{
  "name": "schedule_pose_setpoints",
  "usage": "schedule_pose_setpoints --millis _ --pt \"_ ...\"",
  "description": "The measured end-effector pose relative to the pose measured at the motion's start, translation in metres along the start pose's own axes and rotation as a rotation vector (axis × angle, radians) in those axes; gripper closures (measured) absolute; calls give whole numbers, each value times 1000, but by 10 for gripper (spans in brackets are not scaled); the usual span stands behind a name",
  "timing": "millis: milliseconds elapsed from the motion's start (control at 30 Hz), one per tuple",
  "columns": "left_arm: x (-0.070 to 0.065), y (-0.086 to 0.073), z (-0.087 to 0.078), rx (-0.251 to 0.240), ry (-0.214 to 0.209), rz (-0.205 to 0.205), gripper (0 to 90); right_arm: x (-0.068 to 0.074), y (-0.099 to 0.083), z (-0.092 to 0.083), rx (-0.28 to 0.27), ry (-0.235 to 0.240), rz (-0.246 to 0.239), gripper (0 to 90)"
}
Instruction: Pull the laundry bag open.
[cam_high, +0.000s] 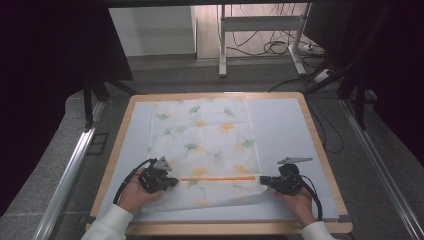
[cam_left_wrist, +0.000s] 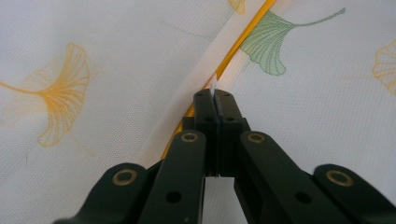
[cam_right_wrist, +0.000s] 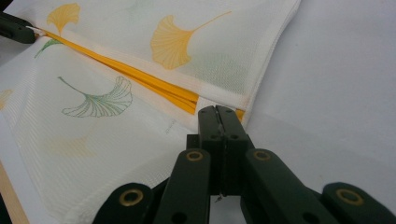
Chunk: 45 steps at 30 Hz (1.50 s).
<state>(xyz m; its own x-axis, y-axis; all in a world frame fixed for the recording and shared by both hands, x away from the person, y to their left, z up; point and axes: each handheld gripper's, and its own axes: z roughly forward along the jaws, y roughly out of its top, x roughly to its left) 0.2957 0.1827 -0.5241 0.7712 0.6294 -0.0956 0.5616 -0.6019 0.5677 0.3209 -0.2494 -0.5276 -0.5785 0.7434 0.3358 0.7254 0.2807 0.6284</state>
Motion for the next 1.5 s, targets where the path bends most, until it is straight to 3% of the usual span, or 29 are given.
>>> schedule_pose_setpoints --millis 333,767,1067,1500 --pt "0 1 1 -11 -11 5 897 0 0 0 -1 0 0 899" --pt "1 12 9 -54 -57 -18 778 0 0 0 -1 0 1 899" --pt "-6 17 12 -15 -8 0 842 0 0 0 -1 0 1 899" --pt "-5 8 5 4 -7 11 844 1 0 0 1 -6 -6 899"
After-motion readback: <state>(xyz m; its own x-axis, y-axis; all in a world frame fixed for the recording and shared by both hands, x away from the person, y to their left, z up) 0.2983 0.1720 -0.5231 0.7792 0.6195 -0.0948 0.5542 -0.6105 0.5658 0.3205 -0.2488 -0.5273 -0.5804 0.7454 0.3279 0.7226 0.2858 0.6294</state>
